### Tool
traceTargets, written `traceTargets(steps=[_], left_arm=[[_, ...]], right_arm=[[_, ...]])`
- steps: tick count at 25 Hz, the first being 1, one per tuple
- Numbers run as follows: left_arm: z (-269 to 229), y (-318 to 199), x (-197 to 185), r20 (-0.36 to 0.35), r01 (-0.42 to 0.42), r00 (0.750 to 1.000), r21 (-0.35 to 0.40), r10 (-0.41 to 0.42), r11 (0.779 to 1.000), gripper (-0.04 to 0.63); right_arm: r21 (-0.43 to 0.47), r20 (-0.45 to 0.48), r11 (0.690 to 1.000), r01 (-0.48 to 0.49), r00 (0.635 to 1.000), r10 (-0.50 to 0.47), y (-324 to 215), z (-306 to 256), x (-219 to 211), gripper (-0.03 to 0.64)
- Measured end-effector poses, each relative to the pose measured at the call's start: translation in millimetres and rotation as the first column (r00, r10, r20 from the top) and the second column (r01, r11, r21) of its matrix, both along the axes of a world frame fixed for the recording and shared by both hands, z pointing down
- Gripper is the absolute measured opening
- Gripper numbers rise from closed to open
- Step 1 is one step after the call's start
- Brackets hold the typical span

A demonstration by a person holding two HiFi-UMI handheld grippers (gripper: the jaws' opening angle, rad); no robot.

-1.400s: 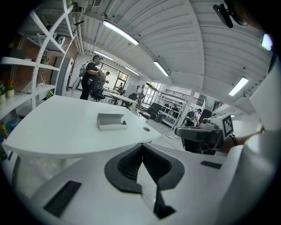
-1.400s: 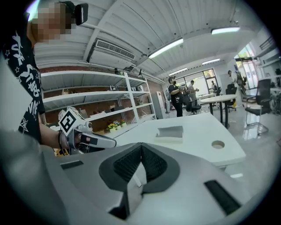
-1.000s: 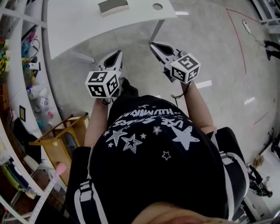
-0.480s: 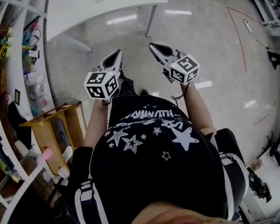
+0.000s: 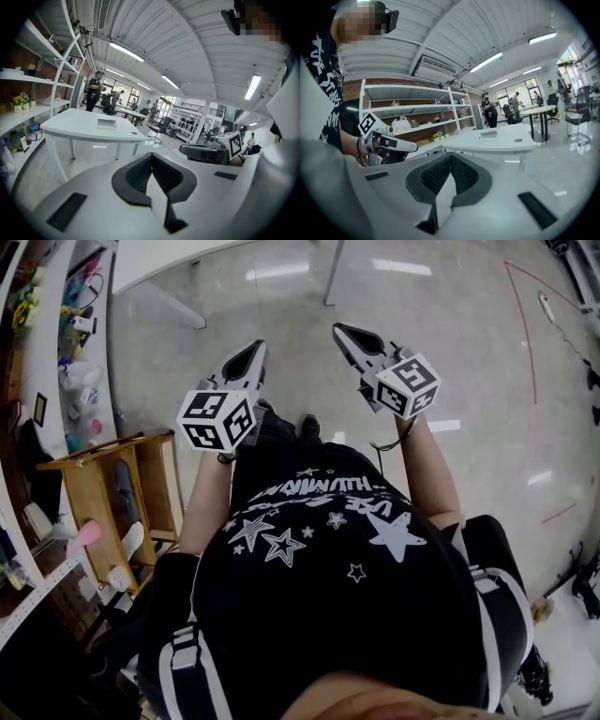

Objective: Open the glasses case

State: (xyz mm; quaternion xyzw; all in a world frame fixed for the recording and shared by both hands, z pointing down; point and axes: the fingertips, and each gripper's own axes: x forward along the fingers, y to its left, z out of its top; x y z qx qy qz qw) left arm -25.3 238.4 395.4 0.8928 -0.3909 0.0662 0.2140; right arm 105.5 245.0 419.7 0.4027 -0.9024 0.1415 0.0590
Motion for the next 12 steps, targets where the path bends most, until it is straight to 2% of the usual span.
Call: traceTargets(steps=[7,12], left_arm=[[-20,-2,-20,-0.04,0.037,0.999,0.072,-0.034,0.997,0.012],[-34,6,-32,-0.067,0.057,0.997,0.124,-0.049,0.991,0.012]], right_arm=[[0.058,-0.017,0.998,-0.024,1.0,0.025,7,-17,-12,0.008],[0.11,-0.069,0.993,-0.042,0.996,0.049,16,-33,-28,0.008]])
